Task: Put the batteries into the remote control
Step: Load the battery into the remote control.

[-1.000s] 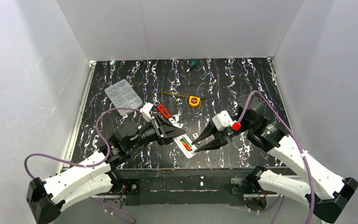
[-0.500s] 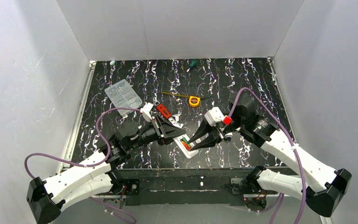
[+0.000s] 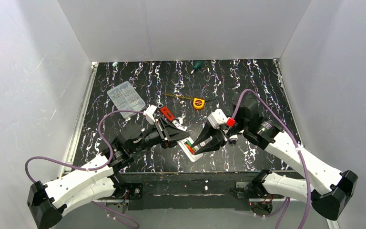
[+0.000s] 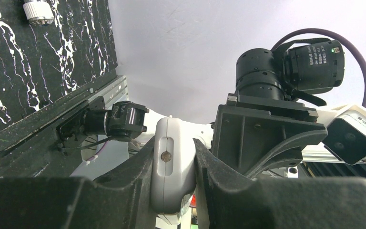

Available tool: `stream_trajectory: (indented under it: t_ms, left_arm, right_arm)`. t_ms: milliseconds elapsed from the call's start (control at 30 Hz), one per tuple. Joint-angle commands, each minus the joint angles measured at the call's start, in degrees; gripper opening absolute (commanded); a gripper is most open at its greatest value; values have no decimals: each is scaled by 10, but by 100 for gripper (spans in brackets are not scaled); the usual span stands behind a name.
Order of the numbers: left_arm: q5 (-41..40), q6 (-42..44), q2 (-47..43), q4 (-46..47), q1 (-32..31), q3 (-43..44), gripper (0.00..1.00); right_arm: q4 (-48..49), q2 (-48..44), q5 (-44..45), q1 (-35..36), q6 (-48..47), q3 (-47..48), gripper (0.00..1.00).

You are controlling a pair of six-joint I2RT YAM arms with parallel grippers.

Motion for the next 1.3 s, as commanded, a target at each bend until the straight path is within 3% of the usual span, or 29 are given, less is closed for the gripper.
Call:
stream_trajectory:
  t_ms: [0, 1267]
  left_arm:
    - [14, 5, -9, 44, -1, 9, 0]
    - [12, 7, -18, 49, 0, 5, 0]
  right_arm:
    - [9, 6, -7, -2, 5, 5, 37]
    - [-7, 42, 19, -2, 4, 13, 29]
